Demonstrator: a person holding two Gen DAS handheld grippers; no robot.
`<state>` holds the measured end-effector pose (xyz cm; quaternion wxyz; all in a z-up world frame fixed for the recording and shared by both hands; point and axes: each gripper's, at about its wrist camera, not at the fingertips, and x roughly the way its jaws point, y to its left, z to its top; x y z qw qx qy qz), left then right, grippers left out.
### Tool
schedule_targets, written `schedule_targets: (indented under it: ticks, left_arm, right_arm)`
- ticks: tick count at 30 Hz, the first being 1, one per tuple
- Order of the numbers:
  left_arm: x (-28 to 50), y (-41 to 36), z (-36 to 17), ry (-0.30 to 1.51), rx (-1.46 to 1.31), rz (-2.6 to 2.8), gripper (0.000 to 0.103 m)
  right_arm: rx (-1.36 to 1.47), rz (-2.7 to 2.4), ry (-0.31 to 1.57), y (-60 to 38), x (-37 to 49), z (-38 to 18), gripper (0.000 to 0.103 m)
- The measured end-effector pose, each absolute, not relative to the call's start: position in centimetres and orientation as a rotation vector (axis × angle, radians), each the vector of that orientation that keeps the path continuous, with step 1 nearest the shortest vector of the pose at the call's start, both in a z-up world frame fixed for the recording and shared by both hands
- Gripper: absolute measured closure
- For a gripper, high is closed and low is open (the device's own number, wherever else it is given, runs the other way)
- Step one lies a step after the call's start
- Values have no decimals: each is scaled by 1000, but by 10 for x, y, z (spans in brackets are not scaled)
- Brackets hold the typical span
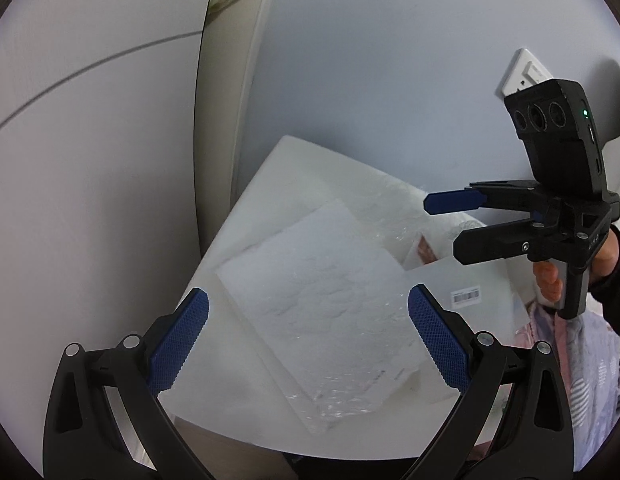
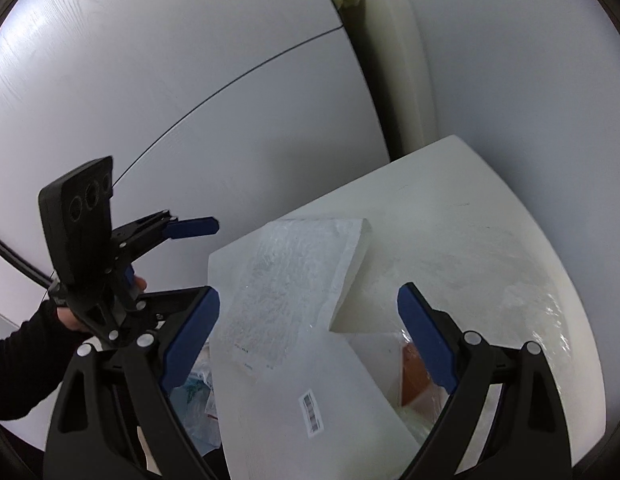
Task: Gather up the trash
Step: 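Close the right tool on the clear bubble-wrap sheet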
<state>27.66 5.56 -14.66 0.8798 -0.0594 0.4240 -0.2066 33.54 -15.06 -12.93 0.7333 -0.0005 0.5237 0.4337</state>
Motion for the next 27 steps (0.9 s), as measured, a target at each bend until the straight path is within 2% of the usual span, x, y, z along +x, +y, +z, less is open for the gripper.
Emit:
schedule_targets:
  ticks: [10,12,22,27]
  left_arm:
    - [284,67,-165,908,-212,-496,6]
    - [285,68,-169,913,-227,-506,6]
    - [284,73,-183,938,-275,-546,8]
    - [291,71,-190,947,-288,-551,20]
  right_arm:
    - [-14,968,1235,-132,357,-144,16]
    - [-12,968,1246,-131,361,-146,22]
    - [-20,960,1303,-124,366,-161,36]
    - [-39,966,1328,-116,366,-170,51]
